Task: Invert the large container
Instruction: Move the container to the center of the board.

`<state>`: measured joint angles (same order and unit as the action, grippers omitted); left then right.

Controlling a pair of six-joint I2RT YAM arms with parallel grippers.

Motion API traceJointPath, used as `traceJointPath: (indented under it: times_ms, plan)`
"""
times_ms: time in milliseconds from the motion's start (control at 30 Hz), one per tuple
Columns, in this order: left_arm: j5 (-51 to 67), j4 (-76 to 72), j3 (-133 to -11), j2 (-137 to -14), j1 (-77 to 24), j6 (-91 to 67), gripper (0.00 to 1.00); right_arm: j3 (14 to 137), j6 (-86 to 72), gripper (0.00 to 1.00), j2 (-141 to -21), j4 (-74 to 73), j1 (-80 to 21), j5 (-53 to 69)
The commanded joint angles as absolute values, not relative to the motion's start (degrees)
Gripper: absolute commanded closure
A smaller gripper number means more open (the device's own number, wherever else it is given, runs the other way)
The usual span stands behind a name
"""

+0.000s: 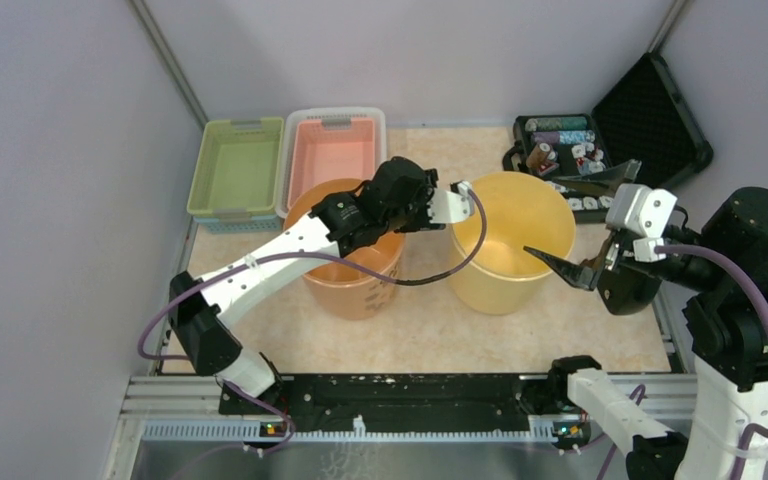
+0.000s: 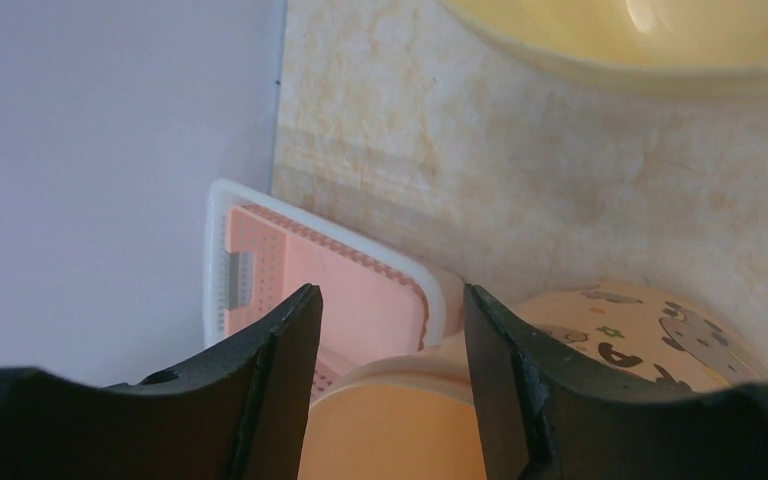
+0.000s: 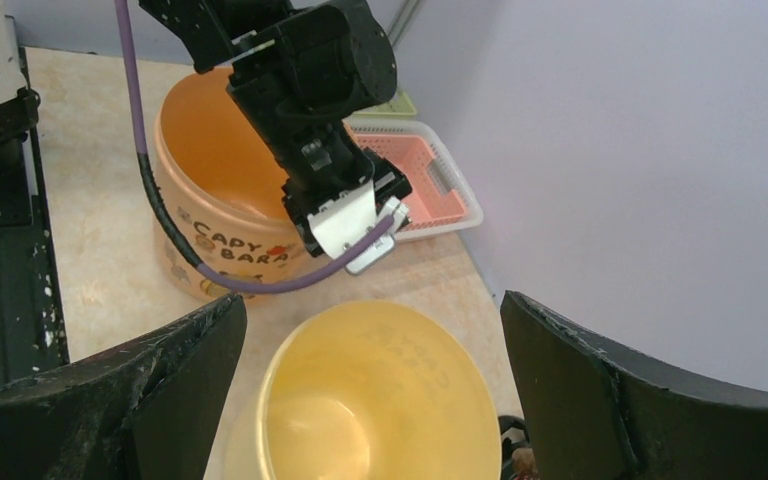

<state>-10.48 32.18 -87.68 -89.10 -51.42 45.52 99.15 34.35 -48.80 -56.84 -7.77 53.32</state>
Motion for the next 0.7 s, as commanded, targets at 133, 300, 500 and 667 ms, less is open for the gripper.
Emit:
traceJointPath:
  times_ms: [133, 300, 500, 667]
  plan:
    - [-5.4, 41.4, -80.1, -76.5, -44.7, 41.5, 0.41, 96.9, 32.9, 0.01, -49.7, -53.4, -8.3, 54.2]
    - [-6.4, 40.6, -73.5, -69.1, -41.2, 42.9, 0.38, 95.7, 32.0, 0.01, -50.0, -52.5, -8.2, 54.5]
    - [-8.5, 39.0, -69.3, -63.4, -34.9, 46.3, 0.36, 90.6, 33.5, 0.01, -49.4, -53.8, -8.3, 54.2]
    - [-10.3, 38.3, -67.2, -60.2, -30.7, 48.2, 0.35, 84.9, 38.3, 0.01, -47.8, -58.1, -8.3, 52.2]
